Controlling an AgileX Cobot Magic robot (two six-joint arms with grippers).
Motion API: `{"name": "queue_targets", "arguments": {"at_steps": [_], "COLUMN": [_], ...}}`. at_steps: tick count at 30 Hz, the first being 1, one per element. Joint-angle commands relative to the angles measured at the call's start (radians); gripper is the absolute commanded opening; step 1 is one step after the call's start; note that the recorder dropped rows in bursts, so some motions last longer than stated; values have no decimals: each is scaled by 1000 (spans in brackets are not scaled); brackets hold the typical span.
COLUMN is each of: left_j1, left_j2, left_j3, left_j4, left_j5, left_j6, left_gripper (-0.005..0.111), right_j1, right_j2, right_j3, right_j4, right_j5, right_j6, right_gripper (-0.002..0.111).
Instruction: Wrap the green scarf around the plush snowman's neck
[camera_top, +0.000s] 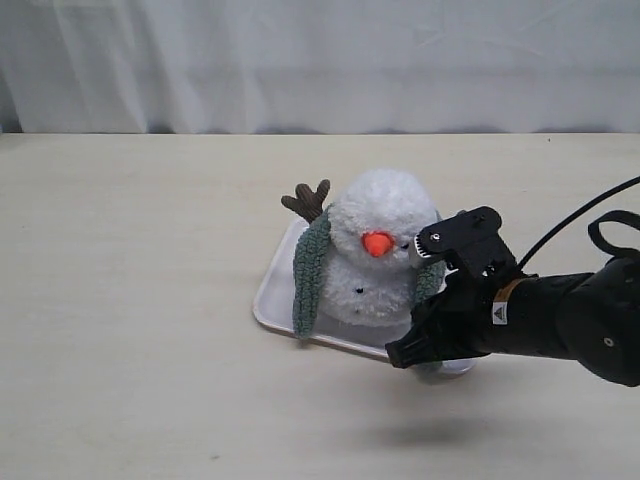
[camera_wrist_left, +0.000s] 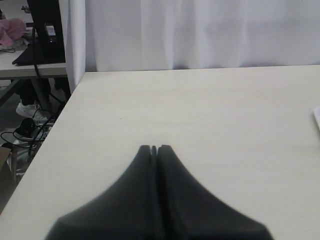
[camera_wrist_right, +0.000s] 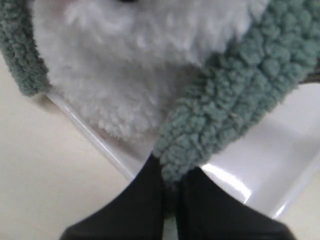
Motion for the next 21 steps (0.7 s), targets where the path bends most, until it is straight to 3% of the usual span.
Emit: {"name": "queue_targets", "arguments": {"at_steps": [1,17,21], "left_j1": [2,2,2], "left_j2": [-2,-2,-2], "left_j3": [2,2,2], "left_j4": [2,2,2], "left_j5": [-7,-7,-7], "left_j6": [-7,-7,-7], "left_gripper": [0,0,0], "right_j1": [1,1,1], "right_j2": [4,-45,-43], "right_j3": [-1,-1,-1], "right_j4": [6,197,325], "right_j5": [-28,25,33], "right_j6": [2,2,2], "right_gripper": [4,4,4]}}
